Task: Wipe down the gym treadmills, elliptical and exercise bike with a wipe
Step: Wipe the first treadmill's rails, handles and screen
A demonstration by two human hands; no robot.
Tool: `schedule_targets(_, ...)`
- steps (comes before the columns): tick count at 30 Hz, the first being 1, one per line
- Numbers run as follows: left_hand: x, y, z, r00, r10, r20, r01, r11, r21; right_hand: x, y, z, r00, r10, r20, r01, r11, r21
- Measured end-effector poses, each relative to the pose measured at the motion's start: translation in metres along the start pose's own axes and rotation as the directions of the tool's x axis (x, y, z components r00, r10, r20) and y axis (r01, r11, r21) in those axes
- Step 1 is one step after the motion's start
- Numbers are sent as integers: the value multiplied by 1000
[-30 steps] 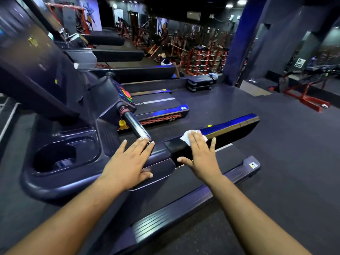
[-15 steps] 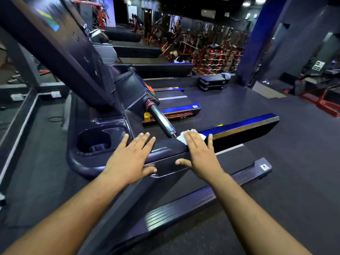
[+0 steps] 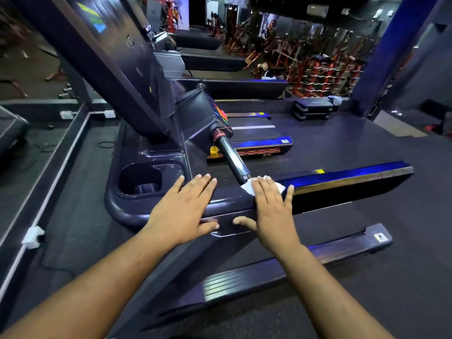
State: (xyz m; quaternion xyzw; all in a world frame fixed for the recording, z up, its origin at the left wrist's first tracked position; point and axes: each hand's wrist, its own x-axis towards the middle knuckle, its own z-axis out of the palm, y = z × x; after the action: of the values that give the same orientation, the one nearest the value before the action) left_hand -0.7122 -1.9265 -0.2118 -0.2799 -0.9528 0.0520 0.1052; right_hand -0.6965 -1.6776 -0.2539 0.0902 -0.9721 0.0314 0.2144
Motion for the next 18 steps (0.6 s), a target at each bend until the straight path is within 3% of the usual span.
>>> schedule_targets(2, 0, 0, 1, 1000, -6, -2, 6, 1000, -8, -10, -28, 7, 999, -33, -6, 33, 998, 45)
schedule_targets(5, -1, -3, 3, 1000, 11, 4, -11, 1000, -17, -23, -70, 8, 980, -195, -25, 196, 976, 92)
schedule_targets(9, -8, -17, 1, 1000, 28, 14, -27, 999, -41, -16, -44, 0, 943, -324, -79, 330, 940, 82)
schedule_targets(11, -16, -30, 0, 1000, 16, 12, -15, 999, -41, -14, -15, 6, 954, -271, -125, 278, 960, 42)
schedule_targets(15, -34, -52, 0, 999, 19, -28, -20, 999, -47, -19, -31, 10, 996, 50, -77, -48, 998, 35)
schedule_targets(18, -48, -70, 4, 997, 45, -60, -48, 997, -57, -21, -97, 7, 997, -55, -45, 58, 997, 56)
